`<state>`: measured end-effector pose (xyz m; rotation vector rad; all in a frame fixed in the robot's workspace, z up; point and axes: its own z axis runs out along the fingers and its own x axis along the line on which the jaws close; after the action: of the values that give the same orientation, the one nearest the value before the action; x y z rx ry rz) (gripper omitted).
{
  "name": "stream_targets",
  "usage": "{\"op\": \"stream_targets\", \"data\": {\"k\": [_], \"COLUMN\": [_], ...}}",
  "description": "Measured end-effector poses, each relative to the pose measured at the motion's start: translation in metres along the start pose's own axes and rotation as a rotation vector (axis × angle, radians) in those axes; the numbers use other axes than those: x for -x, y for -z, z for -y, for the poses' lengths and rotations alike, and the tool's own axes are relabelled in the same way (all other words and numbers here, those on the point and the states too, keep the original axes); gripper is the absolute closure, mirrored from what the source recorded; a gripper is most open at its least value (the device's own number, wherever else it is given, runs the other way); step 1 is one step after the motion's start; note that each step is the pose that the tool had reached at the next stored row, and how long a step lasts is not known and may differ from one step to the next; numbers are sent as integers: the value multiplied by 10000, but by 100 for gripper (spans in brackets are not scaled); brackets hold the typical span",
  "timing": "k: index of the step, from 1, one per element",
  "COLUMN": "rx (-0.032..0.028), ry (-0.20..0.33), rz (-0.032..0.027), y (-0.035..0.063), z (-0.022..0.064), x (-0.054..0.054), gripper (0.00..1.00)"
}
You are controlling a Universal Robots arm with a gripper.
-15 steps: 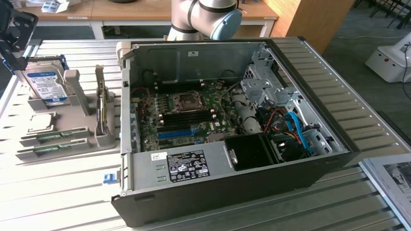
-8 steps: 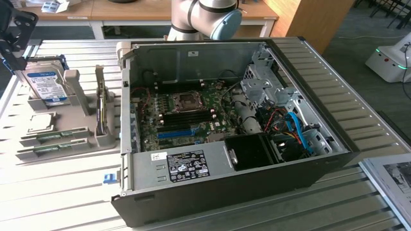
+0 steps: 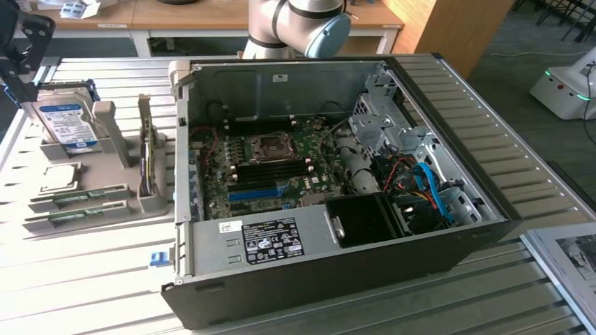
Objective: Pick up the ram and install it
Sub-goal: 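Pick up the ram and move it above insertion slot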
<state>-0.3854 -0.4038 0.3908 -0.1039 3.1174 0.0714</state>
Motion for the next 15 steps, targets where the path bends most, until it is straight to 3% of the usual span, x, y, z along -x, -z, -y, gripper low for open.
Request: {"op": "stream_targets", "data": {"k": [15], "rx": [43], "ry": [1853], "rz": [-84], "y": [-1], "z": [0], "x": [0], "gripper": [90]}}
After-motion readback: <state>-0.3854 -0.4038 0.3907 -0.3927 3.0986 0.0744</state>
